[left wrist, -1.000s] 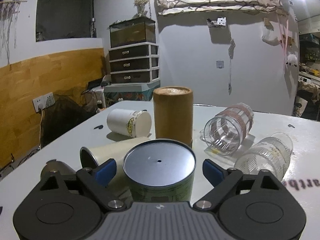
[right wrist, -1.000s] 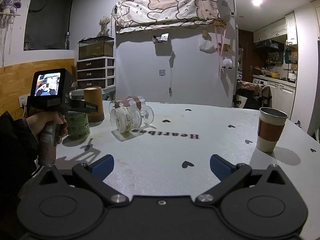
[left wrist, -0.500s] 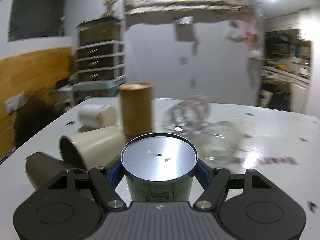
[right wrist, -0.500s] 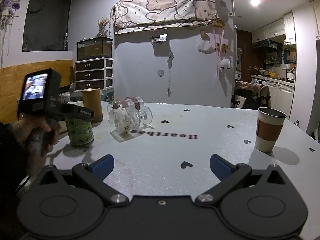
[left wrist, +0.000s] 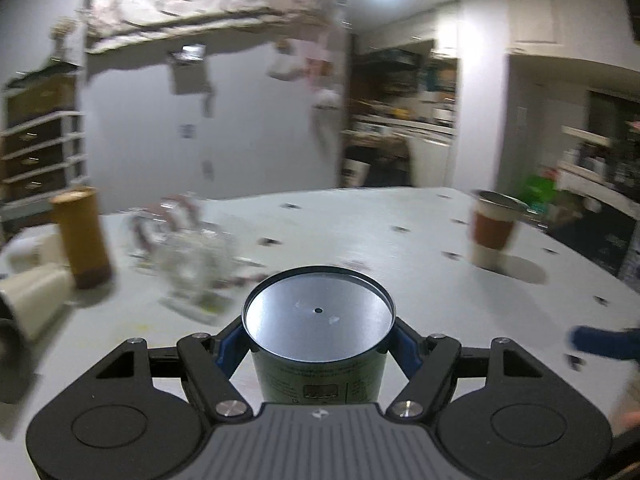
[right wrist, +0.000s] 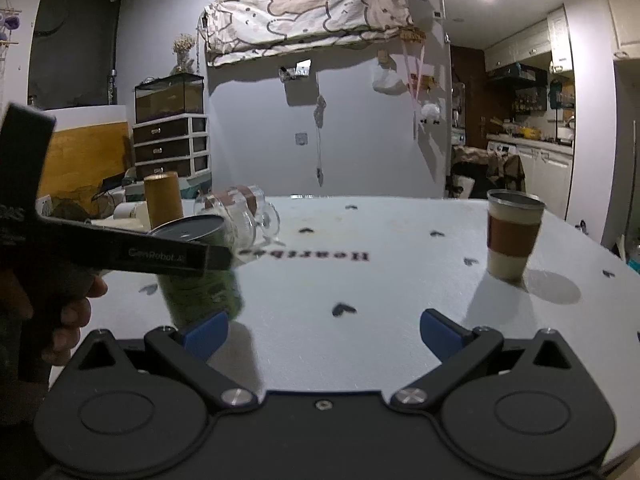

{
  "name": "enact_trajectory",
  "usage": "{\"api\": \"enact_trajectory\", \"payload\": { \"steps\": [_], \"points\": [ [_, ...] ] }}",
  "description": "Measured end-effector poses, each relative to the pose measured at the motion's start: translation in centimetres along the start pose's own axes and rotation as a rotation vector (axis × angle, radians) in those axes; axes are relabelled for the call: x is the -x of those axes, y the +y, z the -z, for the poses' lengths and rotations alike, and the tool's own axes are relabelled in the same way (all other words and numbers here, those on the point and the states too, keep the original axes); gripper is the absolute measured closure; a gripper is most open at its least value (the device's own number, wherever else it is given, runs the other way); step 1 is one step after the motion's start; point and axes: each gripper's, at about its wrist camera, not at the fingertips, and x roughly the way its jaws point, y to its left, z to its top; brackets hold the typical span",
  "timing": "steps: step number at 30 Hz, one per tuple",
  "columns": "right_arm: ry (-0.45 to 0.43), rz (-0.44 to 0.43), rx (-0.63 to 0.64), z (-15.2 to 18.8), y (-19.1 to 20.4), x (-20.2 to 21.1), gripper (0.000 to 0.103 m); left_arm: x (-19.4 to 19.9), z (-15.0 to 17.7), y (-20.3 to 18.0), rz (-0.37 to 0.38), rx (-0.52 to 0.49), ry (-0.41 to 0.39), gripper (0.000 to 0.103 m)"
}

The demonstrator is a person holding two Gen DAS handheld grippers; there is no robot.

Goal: Flip cup upright
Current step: 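Lift the green can with the left gripper and tilt it sideways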

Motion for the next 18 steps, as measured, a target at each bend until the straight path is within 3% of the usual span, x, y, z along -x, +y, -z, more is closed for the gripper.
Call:
{"api": "enact_trajectory", "payload": {
  "steps": [5, 9, 18],
  "points": [
    [0.043, -0.018, 0.014, 1.4, -0.5, -0.3, 0.000, -1.2, 0.9, -2.0, 0.109, -0.017, 0.080, 0.029],
    [0.076, -0.022, 0.018, 2.3, -0.6, -0.9, 0.000, -1.3, 1.6, -3.5, 0.093, -0.076, 0.077, 0.029],
    [0.130, -0.033, 0.035, 3.4, 0.1, -2.4, 0.000, -2.9, -0.1, -3.0, 0.094, -0.013, 0.107, 0.027]
  ]
}}
